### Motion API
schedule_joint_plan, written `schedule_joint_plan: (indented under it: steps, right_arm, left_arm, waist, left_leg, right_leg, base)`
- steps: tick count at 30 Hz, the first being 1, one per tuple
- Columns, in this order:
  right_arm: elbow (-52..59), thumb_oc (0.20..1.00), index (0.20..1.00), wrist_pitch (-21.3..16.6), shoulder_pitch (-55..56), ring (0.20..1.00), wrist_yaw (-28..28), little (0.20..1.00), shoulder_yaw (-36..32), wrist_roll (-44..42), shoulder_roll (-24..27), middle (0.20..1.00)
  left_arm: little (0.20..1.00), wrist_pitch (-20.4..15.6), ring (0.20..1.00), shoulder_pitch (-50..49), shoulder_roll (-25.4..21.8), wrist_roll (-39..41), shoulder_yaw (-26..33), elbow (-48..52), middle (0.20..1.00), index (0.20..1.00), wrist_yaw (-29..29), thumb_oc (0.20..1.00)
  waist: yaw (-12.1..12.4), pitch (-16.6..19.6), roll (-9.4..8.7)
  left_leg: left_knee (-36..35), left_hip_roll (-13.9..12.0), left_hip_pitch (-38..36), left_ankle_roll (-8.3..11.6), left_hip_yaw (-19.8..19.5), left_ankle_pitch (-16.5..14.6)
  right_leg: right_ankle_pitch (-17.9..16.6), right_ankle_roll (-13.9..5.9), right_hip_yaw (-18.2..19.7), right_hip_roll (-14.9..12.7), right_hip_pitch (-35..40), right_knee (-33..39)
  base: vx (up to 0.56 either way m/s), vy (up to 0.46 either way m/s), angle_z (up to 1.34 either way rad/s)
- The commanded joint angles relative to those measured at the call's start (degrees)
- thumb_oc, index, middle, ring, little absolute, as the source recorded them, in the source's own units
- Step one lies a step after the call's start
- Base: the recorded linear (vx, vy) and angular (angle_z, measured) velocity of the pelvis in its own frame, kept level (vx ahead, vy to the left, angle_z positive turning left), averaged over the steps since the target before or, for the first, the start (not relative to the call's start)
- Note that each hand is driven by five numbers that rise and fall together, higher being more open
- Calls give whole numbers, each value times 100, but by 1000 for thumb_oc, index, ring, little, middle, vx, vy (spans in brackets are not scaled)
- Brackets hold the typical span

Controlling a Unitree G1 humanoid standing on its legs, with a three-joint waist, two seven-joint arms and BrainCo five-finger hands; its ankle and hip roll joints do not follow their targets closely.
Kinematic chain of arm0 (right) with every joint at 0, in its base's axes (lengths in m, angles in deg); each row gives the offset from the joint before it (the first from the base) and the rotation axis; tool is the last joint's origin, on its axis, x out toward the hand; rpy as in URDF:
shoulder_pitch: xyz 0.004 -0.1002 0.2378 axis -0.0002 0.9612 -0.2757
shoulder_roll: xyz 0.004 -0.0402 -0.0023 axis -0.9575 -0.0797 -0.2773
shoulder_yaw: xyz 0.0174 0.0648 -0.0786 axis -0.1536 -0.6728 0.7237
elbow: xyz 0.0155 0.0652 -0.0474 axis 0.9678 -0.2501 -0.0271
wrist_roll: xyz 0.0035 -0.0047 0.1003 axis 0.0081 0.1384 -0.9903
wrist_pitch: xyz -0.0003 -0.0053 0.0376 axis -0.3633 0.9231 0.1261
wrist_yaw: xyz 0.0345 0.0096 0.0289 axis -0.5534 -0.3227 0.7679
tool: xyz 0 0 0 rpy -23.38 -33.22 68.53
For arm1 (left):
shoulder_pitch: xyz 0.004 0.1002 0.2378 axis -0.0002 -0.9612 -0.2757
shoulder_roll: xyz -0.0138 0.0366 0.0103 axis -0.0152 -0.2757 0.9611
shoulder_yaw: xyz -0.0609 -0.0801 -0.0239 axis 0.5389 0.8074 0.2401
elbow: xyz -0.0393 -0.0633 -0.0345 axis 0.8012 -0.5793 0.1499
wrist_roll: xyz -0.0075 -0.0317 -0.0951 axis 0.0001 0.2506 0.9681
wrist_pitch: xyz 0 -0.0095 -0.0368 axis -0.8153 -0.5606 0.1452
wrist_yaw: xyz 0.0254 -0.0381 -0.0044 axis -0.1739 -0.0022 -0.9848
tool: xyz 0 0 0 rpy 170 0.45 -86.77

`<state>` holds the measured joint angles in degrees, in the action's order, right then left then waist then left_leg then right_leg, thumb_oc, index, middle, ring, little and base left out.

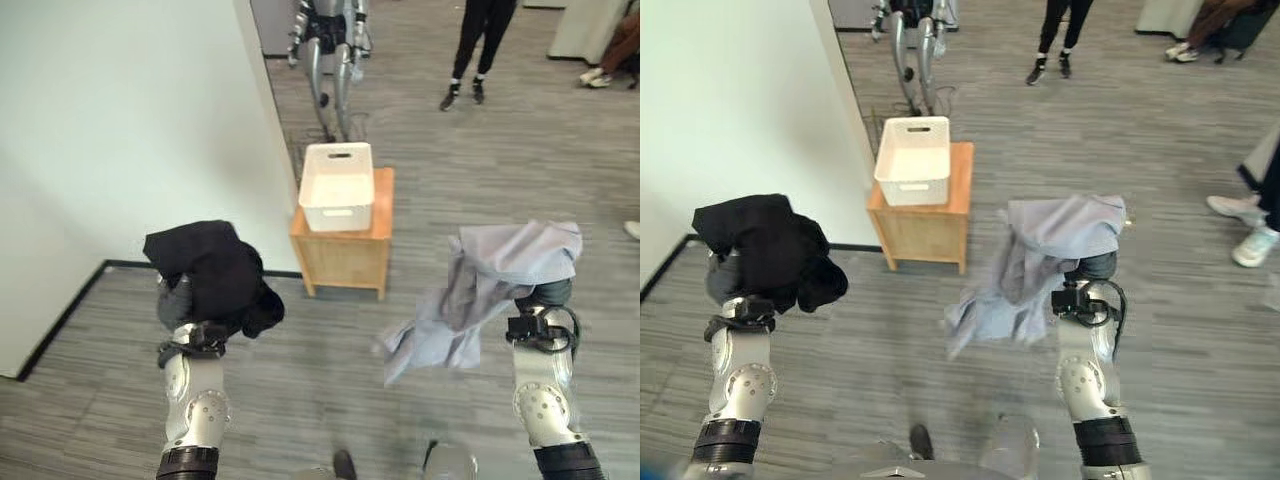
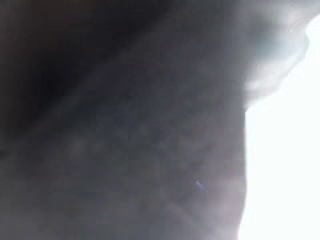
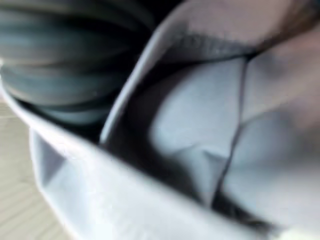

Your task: Pick up bed clothes into laundry basket.

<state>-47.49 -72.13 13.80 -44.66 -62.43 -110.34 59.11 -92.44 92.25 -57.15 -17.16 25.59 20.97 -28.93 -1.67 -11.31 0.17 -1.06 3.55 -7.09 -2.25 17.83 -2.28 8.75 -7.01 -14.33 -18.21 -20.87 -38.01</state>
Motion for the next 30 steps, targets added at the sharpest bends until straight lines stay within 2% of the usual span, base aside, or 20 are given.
schedule_joint_plan:
  steps: [1, 2, 4, 6, 7, 9, 10, 11, 12, 13, 14, 15, 18, 19, 20, 22, 23, 24, 25, 30]
  right_arm:
    - [169, 200, 200, -316, -468, 200, 144, 200, -521, 121, 240, 200]
    - [147, 200, 200, -347, -378, 200, 86, 200, -616, 130, 203, 200]
    - [234, 200, 200, -378, -260, 200, 57, 200, -833, 162, 128, 200]
    - [304, 200, 200, -391, -246, 200, 119, 200, -948, 176, 203, 200]
    - [207, 200, 200, -457, -320, 200, 137, 200, -1052, 135, 287, 200]
    - [196, 200, 200, -537, -387, 200, 117, 200, -1066, 13, 444, 200]
    - [189, 200, 200, -539, -395, 200, 123, 200, -1067, 7, 447, 200]
    - [172, 200, 200, -574, -418, 200, 101, 200, -1075, -21, 496, 200]
    - [185, 200, 200, -581, -411, 200, -46, 200, -1092, -7, 740, 200]
    - [190, 200, 200, -578, -405, 200, -50, 200, -1094, -5, 740, 200]
    - [182, 200, 200, -537, -446, 200, -44, 200, -1079, -24, 826, 200]
    - [170, 200, 200, -497, -519, 200, -44, 200, -975, 8, 922, 200]
    - [219, 200, 200, -291, -546, 200, 44, 200, -876, 298, 1257, 200]
    - [239, 200, 200, -210, -632, 200, 23, 200, -872, 494, 1432, 200]
    - [203, 200, 200, -187, -632, 200, 21, 200, -947, 511, 1543, 200]
    - [89, 200, 200, -189, -903, 200, 28, 200, -905, 680, 1861, 200]
    - [-125, 200, 200, 10, -1021, 200, -82, 200, -991, 1024, 2245, 200]
    - [-130, 200, 200, 9, -1026, 200, -82, 200, -988, 1023, 2250, 200]
    - [-356, 200, 200, 72, -1107, 200, -156, 200, -982, 1170, 2526, 200]
    - [-1402, 200, 200, 271, -2392, 200, -423, 200, -459, 1536, 3462, 200]
  left_arm:
    - [200, -310, 200, 164, -262, -48, 211, 410, 200, 200, -199, 200]
    - [200, -276, 200, 196, -223, -13, 152, 288, 200, 200, -252, 200]
    - [200, -300, 200, 275, -189, -73, 149, 248, 200, 200, -321, 200]
    - [200, -322, 200, 304, -124, -113, 181, 269, 200, 200, -341, 200]
    - [200, -332, 200, 257, -57, -102, 248, 269, 200, 200, -404, 200]
    - [200, -380, 200, 248, 33, 12, 225, 251, 200, 200, -350, 200]
    - [200, -380, 200, 253, 33, 13, 227, 251, 200, 200, -351, 200]
    - [200, -373, 200, 257, 67, 111, 193, 283, 200, 200, -374, 200]
    - [200, -284, 200, 240, 57, 143, 72, 364, 200, 200, -341, 200]
    - [200, -282, 200, 237, 57, 144, 70, 365, 200, 200, -342, 200]
    - [200, -241, 200, 234, 39, 173, 59, 335, 200, 200, -372, 200]
    - [200, -192, 200, 199, 19, 181, 48, 314, 200, 200, -380, 200]
    - [200, -106, 200, 27, -45, 132, 169, 224, 200, 200, -361, 200]
    - [200, -69, 200, -72, -63, 101, 225, 204, 200, 200, -398, 200]
    - [200, -66, 200, -53, -58, 103, 220, 180, 200, 200, -408, 200]
    - [200, -45, 200, -42, -76, 139, 182, 167, 200, 200, -438, 200]
    - [200, 21, 200, -62, -140, 158, 176, 206, 200, 200, -480, 200]
    - [200, 22, 200, -62, -136, 158, 177, 207, 200, 200, -480, 200]
    - [200, 58, 200, -83, -190, 163, 140, 217, 200, 200, -514, 200]
    - [200, 168, 200, -363, -255, 227, -51, 361, 200, 200, -628, 200]
  waist:
    - [131, 119, 31]
    - [-6, 176, 3]
    - [-120, 248, -79]
    - [-90, 318, -143]
    - [-18, 349, -192]
    - [26, 256, -206]
    - [3, 264, -209]
    - [63, 245, -276]
    - [94, 130, -370]
    - [92, 128, -359]
    - [93, 164, -339]
    - [123, 198, -323]
    - [205, 365, -264]
    - [210, 389, -250]
    - [200, 397, -227]
    - [263, 444, -241]
    - [286, 515, -283]
    - [284, 515, -282]
    - [305, 555, -302]
    - [478, 660, -397]
  left_leg:
    - [165, -589, 167, 390, -9, 282]
    - [155, -542, -32, 498, -233, 52]
    - [171, -559, -296, 603, -442, -172]
    - [489, -608, -305, 672, -552, -247]
    - [1125, -737, -229, 828, -707, -110]
    - [2673, -1098, 400, 1091, -907, 487]
    - [2700, -1096, 448, 1092, -933, 499]
    - [3106, -1167, 616, 1133, -929, 777]
    - [3568, -1781, 1186, 1288, -402, 1190]
    - [3568, -1795, 1181, 1299, -413, 1191]
    - [3213, -2058, 1218, 1347, -46, 1266]
    - [2872, -2140, 1238, 1382, 163, 1305]
    - [1180, -1925, 1123, 1277, 409, 1240]
    - [1302, -1877, 1076, 1232, 385, 1148]
    - [1214, -1872, 1062, 1288, 366, 1310]
    - [838, -1694, 960, 1231, 230, 1208]
    - [491, -1530, 815, 1131, 305, 1046]
    - [479, -1523, 809, 1128, 306, 1051]
    - [397, -1456, 765, 1086, 279, 1009]
    - [74, -1289, 616, 973, 234, 927]
  right_leg:
    - [-1214, -132, -141, 169, 1366, 2350]
    - [-1412, -273, 419, 201, 1339, 3390]
    - [-1918, -530, 929, -59, 1135, 3838]
    - [-1948, -560, 828, -46, 1249, 3742]
    - [-1925, -475, 749, 30, 1429, 3675]
    - [-1716, -164, 511, 270, 1801, 3667]
    - [-1735, -155, 488, 265, 1789, 3679]
    - [-1603, -12, 415, 321, 1963, 3763]
    - [-1321, 240, -54, 534, 2597, 4046]
    - [-1331, 250, -66, 555, 2620, 4074]
    - [-1273, 243, -260, 615, 2758, 4169]
    - [-1242, 228, -352, 655, 2834, 4252]
    - [-1124, 82, -456, 740, 2873, 4284]
    - [-1083, 80, -484, 781, 2906, 4272]
    - [-1053, 85, -553, 789, 2951, 4287]
    - [-1082, 35, -630, 728, 2960, 4291]
    - [-1115, -9, -744, 662, 2975, 4289]
    - [-1115, -12, -746, 658, 2977, 4289]
    - [-1125, -30, -759, 639, 2973, 4282]
    - [-1142, -105, -842, 563, 2976, 4265]
  base:
    - [473, -237, 97]
    - [494, -220, 51]
    - [723, -402, 98]
    - [510, -393, 131]
    - [329, -399, 63]
    - [312, -438, 26]
    - [191, -286, 36]
    - [250, -481, 32]
    - [265, -484, 41]
    - [263, -432, 61]
    - [162, -105, 94]
    - [252, -106, 89]
    - [211, -10, 31]
    - [163, 2, -10]
    - [129, -4, -23]
    - [147, 70, -13]
    - [131, 72, 2]
    - [123, 61, 15]
    - [97, 56, 28]
    - [113, 70, 32]
